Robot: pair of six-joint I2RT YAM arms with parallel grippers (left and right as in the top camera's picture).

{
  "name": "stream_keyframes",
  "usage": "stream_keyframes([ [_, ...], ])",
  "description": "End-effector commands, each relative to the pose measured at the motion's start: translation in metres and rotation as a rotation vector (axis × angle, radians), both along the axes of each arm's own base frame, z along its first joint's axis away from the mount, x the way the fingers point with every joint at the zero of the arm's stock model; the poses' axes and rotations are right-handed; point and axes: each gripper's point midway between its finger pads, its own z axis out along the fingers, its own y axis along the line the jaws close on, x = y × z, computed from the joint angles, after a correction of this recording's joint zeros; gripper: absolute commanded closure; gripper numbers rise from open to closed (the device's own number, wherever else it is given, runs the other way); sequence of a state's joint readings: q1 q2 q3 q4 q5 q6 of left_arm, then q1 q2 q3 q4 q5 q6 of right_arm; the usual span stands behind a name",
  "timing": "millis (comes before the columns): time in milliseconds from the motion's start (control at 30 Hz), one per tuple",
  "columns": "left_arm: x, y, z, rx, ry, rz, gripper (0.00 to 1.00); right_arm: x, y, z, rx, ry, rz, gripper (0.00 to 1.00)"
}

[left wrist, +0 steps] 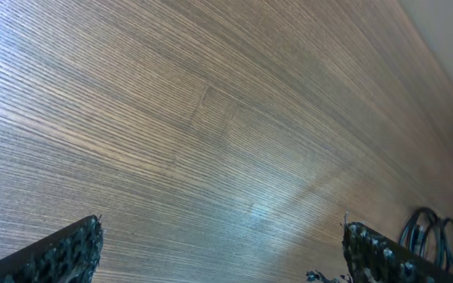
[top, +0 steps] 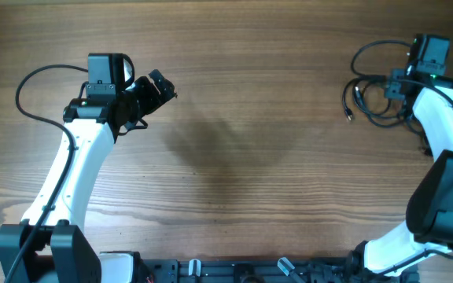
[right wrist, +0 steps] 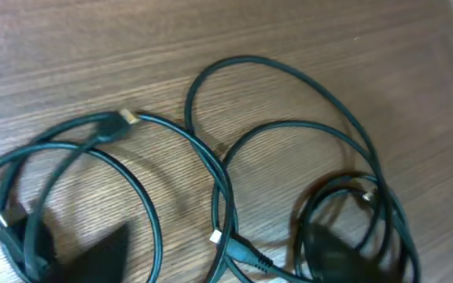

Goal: Untangle cables

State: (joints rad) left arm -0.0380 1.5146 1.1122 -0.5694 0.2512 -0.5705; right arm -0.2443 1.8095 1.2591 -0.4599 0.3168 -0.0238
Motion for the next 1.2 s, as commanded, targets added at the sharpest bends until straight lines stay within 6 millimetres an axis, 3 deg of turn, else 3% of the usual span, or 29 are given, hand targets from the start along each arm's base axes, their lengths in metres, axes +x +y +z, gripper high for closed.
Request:
stream_keyframes([
  [0, 0.0009, 0.0027, -0.0026, 0.009, 0.004, 0.007, 0.00, 0.0013, 0.0179, -0.0320, 0.109, 0.041, 0.048, 0.00],
  [100, 0.0009, 0.0027, -0.0026, 0.009, 0.004, 0.007, 0.00, 0.0033, 0.0224, -0.0390, 0.135, 0.046, 0.063, 0.00],
  [1167, 0.0010, 0.0027, -0.0026, 0.009, 0.003, 0.008, 0.00, 0.0092, 0.0209, -0.0356, 0.126, 0.018, 0.065, 0.00],
])
